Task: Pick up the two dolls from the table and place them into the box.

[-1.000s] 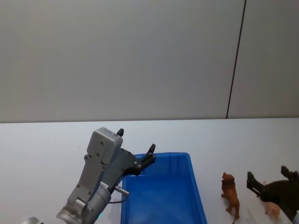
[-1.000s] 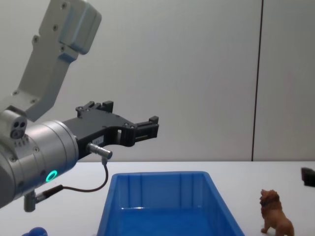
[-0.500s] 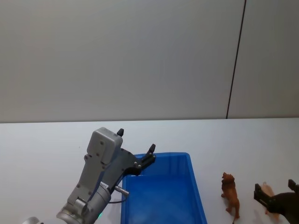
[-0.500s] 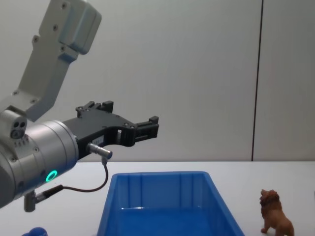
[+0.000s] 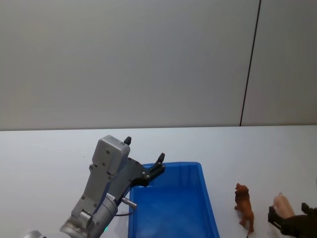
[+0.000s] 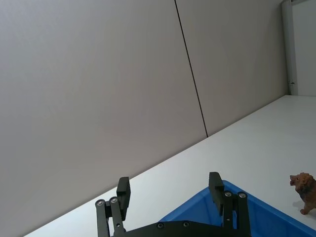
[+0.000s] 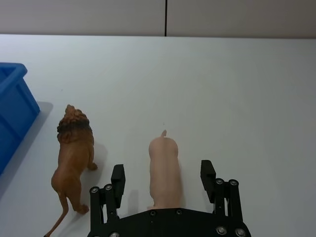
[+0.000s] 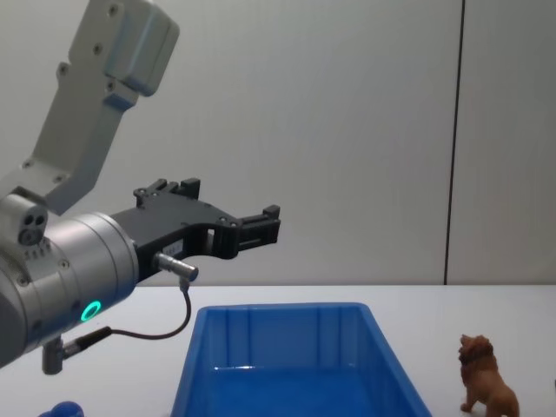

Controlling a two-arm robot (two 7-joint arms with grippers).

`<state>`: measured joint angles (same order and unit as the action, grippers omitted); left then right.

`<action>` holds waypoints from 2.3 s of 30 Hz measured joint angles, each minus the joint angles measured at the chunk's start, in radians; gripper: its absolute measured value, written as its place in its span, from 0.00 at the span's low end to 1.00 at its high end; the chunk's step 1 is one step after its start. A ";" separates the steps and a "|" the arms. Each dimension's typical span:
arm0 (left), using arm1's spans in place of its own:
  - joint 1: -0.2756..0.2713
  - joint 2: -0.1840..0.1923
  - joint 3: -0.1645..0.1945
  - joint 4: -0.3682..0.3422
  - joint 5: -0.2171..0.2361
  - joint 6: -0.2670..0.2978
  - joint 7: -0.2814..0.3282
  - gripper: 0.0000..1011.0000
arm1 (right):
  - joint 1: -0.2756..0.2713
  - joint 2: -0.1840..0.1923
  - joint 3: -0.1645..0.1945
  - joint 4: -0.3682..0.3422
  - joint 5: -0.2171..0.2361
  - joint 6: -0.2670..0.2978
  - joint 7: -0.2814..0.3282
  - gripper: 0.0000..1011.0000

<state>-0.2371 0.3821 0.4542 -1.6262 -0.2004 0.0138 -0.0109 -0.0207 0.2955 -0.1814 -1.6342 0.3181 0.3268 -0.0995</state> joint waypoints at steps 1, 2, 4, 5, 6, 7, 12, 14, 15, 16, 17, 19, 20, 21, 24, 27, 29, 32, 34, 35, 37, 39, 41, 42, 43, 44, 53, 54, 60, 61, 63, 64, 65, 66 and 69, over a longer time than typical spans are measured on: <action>0.000 0.000 0.000 0.000 0.000 0.000 0.000 0.99 | 0.000 0.000 0.000 0.000 0.000 0.000 0.000 0.94; 0.000 0.000 0.000 0.000 0.000 0.000 0.000 0.99 | 0.002 -0.002 0.000 0.006 0.003 0.003 0.001 0.91; 0.000 0.000 0.000 0.000 0.000 0.000 0.000 0.99 | 0.004 -0.005 0.001 0.014 0.007 0.008 0.003 0.89; 0.000 0.000 0.000 0.000 0.000 0.000 0.000 0.99 | 0.005 -0.006 0.001 0.016 0.008 0.009 0.004 0.84; 0.000 0.000 0.000 0.000 0.000 0.000 0.000 0.99 | 0.005 -0.007 0.001 0.019 0.010 0.010 0.005 0.82; 0.000 0.000 0.000 0.000 0.000 0.000 0.000 0.99 | 0.006 -0.008 0.001 0.021 0.011 0.012 0.006 0.80; 0.000 0.000 0.000 0.000 0.000 0.000 0.000 0.99 | 0.011 -0.014 0.002 0.032 0.020 0.020 0.014 0.64; 0.000 0.000 0.000 0.000 0.000 0.000 0.000 0.99 | 0.012 -0.016 0.002 0.035 0.021 0.022 0.016 0.58; 0.000 0.000 0.000 0.000 0.000 0.000 0.000 0.99 | 0.012 -0.017 0.002 0.035 0.021 0.022 0.017 0.54; 0.000 0.000 0.000 0.000 0.000 0.000 0.000 0.99 | 0.013 -0.017 0.002 0.036 0.021 0.023 0.018 0.53; 0.000 0.000 0.000 0.000 0.000 0.000 0.000 0.99 | 0.013 -0.018 0.001 0.036 0.021 0.023 0.019 0.50; 0.000 0.000 0.000 0.000 0.000 0.000 0.000 0.99 | 0.014 -0.020 0.000 0.036 0.017 0.022 0.022 0.42; 0.000 0.000 0.000 0.000 0.000 0.000 0.000 0.99 | 0.014 -0.020 0.000 0.036 0.015 0.021 0.022 0.40; 0.000 0.000 0.000 0.000 0.000 0.000 0.000 0.99 | 0.014 -0.020 0.000 0.036 0.015 0.021 0.022 0.39; 0.000 0.000 0.000 0.000 0.000 0.000 0.000 0.99 | 0.013 -0.021 -0.002 0.030 0.003 0.015 0.023 0.36; 0.000 0.000 0.000 0.000 0.000 0.000 0.000 0.99 | 0.011 -0.022 -0.004 0.014 -0.014 0.004 0.024 0.36; 0.000 0.000 0.000 0.000 0.000 0.000 0.000 0.99 | 0.010 -0.022 -0.005 0.006 -0.021 -0.001 0.024 0.36; 0.000 0.000 0.000 0.000 0.000 0.000 0.000 0.99 | 0.008 -0.022 -0.007 -0.013 -0.037 -0.013 0.026 0.36; 0.000 0.000 0.000 0.000 0.000 0.000 0.000 0.99 | 0.008 -0.023 -0.009 -0.029 -0.048 -0.023 0.031 0.36; 0.000 0.000 0.000 0.000 0.000 0.000 0.000 0.99 | 0.008 -0.024 -0.010 -0.034 -0.053 -0.027 0.035 0.36; 0.000 0.000 0.000 0.000 0.000 0.000 0.000 0.99 | 0.009 -0.026 -0.013 -0.047 -0.062 -0.036 0.046 0.36; 0.000 0.000 0.000 0.000 0.000 0.000 0.000 0.99 | 0.014 -0.029 -0.016 -0.057 -0.069 -0.043 0.061 0.36; 0.000 0.000 0.000 0.000 0.000 0.000 0.000 0.99 | 0.019 -0.033 -0.019 -0.063 -0.074 -0.047 0.074 0.36; 0.000 0.000 0.000 0.000 0.000 0.000 0.000 0.99 | 0.024 -0.036 -0.022 -0.066 -0.077 -0.050 0.086 0.36; 0.000 0.000 0.000 0.000 0.000 0.000 0.000 0.99 | 0.024 -0.036 -0.022 -0.066 -0.077 -0.050 0.086 0.36; 0.000 0.000 0.000 0.000 0.000 0.000 0.000 0.99 | 0.029 -0.040 -0.025 -0.068 -0.079 -0.052 0.099 0.36; 0.000 0.000 0.000 0.000 0.000 0.000 0.000 0.99 | 0.075 -0.073 -0.048 -0.058 -0.083 -0.056 0.197 0.36; 0.000 0.000 0.000 0.000 0.000 0.000 0.000 0.99 | 0.078 -0.077 -0.050 -0.055 -0.083 -0.055 0.205 0.36; 0.000 0.000 0.000 0.000 0.000 0.000 0.000 0.99 | 0.117 -0.107 -0.069 -0.023 -0.077 -0.047 0.280 0.36; 0.000 0.000 0.000 0.000 0.000 0.000 0.000 0.99 | 0.124 -0.113 -0.074 -0.015 -0.075 -0.044 0.298 0.36; 0.000 0.000 0.000 0.000 0.000 0.000 0.000 0.99 | 0.133 -0.120 -0.079 -0.006 -0.072 -0.041 0.316 0.36; 0.000 0.000 0.000 0.000 0.000 0.000 0.000 0.99 | 0.138 -0.124 -0.082 -0.001 -0.071 -0.040 0.325 0.36; 0.000 0.000 0.000 0.000 0.000 0.000 0.000 0.99 | 0.147 -0.133 -0.088 0.011 -0.069 -0.037 0.343 0.36; 0.000 0.000 0.000 0.000 0.000 0.000 0.000 0.99 | 0.151 -0.136 -0.090 0.016 -0.068 -0.035 0.351 0.36; 0.000 0.000 0.000 0.000 0.000 0.000 0.000 0.99 | 0.166 -0.151 -0.101 0.035 -0.064 -0.031 0.378 0.38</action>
<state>-0.2371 0.3821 0.4542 -1.6262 -0.2004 0.0139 -0.0109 0.1454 0.1449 -0.2820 -1.5993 0.2544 0.2960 0.2780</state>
